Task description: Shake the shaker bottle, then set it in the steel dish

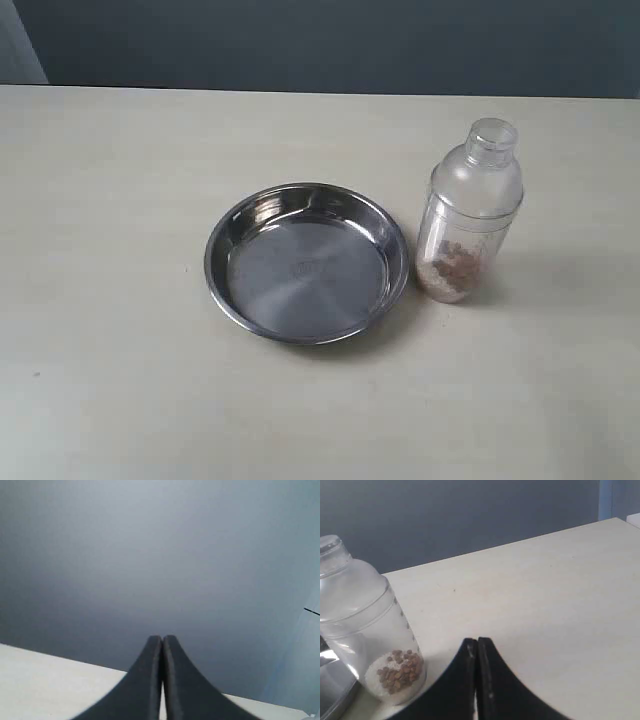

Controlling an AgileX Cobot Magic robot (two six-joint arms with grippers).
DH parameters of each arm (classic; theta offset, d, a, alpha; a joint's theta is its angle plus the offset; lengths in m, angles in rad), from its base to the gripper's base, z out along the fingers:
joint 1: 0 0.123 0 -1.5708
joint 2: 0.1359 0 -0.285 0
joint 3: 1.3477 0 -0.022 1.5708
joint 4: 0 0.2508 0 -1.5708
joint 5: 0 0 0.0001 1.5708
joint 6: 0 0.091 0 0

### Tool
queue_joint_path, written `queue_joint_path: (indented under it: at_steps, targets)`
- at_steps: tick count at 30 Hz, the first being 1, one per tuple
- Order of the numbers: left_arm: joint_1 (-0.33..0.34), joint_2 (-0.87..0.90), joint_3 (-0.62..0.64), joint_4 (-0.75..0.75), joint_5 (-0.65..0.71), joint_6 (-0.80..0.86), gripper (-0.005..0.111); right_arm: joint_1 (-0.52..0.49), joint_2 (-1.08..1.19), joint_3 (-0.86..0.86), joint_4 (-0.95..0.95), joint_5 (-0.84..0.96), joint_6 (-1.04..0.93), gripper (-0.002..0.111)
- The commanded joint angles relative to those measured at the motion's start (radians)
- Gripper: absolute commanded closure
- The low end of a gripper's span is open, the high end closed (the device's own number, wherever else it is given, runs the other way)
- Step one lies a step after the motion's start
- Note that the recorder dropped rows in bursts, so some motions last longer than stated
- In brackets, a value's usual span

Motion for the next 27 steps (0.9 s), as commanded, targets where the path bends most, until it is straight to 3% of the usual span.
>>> queue_joint_path:
  at_steps: [1,11,14,19,23,27]
  targets:
    - [-0.071,0.102,-0.029,0.036,-0.071,0.000,0.106,0.004,-0.005,0.002,-0.005,-0.009,-0.004,0.109]
    - [-0.110,0.385,-0.085,0.125,-0.249,-0.051,0.106,0.004,-0.005,0.002,-0.005,-0.009,-0.004,0.109]
    - [-0.110,0.448,-0.110,0.317,-0.337,-0.107,0.106,0.004,-0.005,0.002,-0.005,-0.009,-0.004,0.109]
    - [-0.110,0.622,-0.189,0.717,-0.380,-0.345,0.106,0.004,-0.005,0.002,-0.005,-0.009,-0.004,0.109]
    - [-0.110,0.810,-0.272,0.949,-0.452,-0.506,0.105,0.004,-0.005,0.002,-0.005,-0.009,-0.004,0.109]
    - [-0.110,1.013,-0.351,1.131,-0.653,-0.662,0.076,0.004,-0.005,0.002,-0.005,-0.009,-0.004,0.109]
